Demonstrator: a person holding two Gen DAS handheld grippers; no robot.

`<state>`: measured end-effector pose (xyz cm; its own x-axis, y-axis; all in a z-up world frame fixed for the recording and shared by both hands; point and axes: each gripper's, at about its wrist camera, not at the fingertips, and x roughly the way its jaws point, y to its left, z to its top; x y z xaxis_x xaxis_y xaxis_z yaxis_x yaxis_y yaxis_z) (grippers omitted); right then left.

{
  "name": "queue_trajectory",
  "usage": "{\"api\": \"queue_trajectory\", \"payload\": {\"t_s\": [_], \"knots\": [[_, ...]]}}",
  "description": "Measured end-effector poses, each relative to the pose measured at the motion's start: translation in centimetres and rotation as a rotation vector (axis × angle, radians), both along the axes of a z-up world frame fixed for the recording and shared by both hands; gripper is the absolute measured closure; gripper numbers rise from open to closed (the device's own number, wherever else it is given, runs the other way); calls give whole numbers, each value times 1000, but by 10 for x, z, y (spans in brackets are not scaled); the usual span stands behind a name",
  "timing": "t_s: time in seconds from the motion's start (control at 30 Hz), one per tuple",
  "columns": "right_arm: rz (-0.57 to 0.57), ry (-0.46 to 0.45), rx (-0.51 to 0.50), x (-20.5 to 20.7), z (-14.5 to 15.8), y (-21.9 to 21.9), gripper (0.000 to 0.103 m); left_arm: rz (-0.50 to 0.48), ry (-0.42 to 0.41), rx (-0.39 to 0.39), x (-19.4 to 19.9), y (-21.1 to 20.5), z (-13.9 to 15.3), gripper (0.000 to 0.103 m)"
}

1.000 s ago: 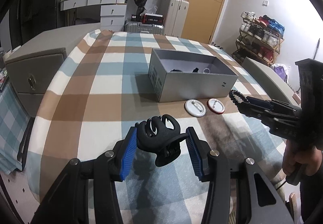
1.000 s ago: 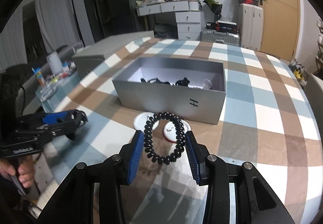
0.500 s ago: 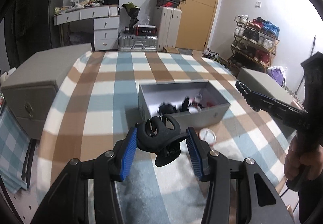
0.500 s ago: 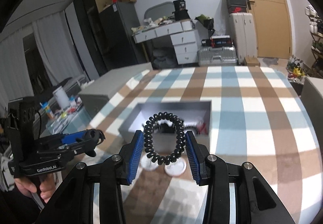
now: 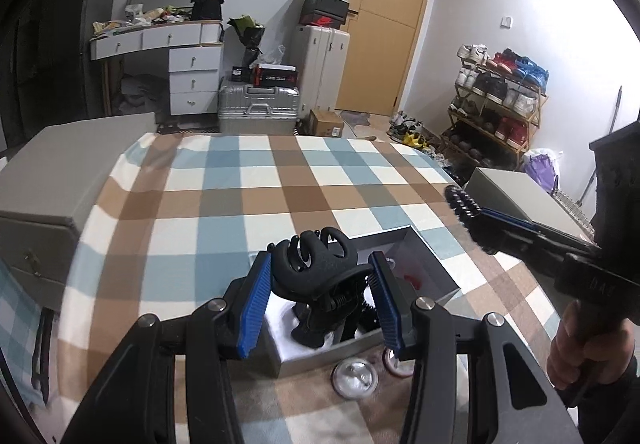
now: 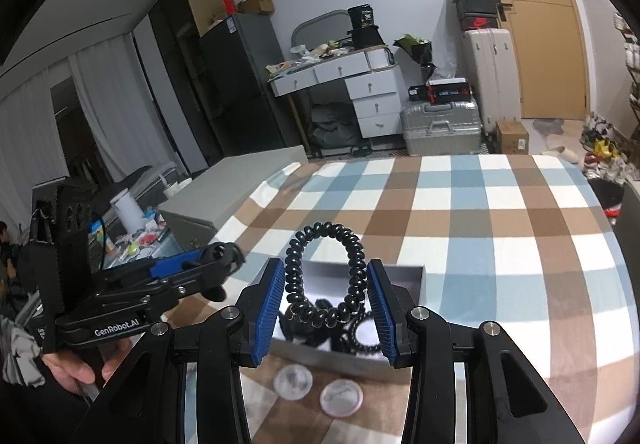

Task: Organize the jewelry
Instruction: 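Carry the claw clip with the left and spiral tie with the right into the box, release both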

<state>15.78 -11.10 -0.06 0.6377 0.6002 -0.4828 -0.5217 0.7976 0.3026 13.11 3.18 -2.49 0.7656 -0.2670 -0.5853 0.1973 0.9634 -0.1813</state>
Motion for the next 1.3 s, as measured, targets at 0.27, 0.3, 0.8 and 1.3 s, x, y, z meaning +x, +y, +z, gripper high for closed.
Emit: {"api": "queue_trajectory", "payload": {"t_s": [0.27, 0.3, 0.8, 1.3], "knots": [[19, 47, -8, 24, -19, 7, 62, -50, 43, 10, 20, -15, -10, 60], [20, 57, -11, 27, -23, 8, 62, -52, 47, 13, 22, -16, -12, 60], [21, 116, -26, 44, -47, 8, 61, -73, 94, 6, 38, -23, -23, 60], [43, 115, -19, 41, -53, 12, 49, -146, 106, -36, 43, -20, -32, 57]]}}
